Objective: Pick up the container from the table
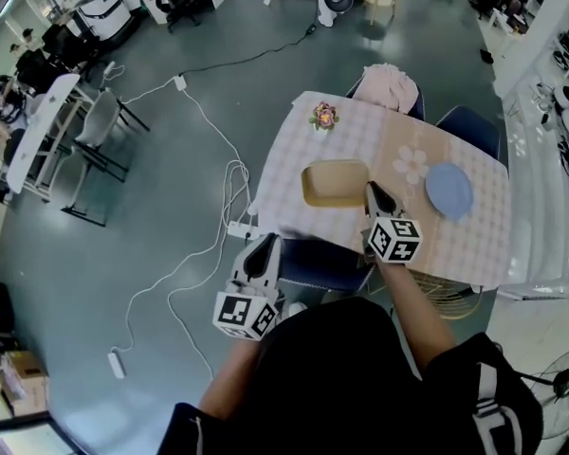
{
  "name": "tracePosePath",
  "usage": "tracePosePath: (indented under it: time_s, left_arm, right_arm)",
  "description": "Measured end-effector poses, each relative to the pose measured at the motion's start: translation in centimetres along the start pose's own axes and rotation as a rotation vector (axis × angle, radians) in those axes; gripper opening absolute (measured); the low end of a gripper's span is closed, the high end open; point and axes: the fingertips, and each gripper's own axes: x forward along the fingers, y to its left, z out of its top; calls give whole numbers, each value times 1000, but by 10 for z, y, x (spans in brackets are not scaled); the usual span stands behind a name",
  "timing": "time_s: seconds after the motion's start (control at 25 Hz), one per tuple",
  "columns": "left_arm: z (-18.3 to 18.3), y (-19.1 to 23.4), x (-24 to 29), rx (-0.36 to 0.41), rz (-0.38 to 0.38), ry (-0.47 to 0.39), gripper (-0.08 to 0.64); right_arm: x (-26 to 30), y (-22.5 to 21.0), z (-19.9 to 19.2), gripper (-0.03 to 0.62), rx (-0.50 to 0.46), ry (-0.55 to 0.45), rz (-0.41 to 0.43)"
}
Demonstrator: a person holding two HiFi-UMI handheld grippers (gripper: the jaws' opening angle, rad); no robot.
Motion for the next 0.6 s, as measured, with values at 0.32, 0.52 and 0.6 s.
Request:
tracePosePath:
  time_s: [0.32,0.52,0.6]
  left_arm:
    - [3,13,-28,0,-27,-33,28]
    - [-6,17,-48,1,-33,-41,28]
    - [-9,21,-54,-1,-28,-41,28]
  right_arm:
    - [-30,66,18,12,-69,-55,67]
    - [-40,92,18,12,-95,-85,82]
    - [-41,100,17,12,-97,-91,91]
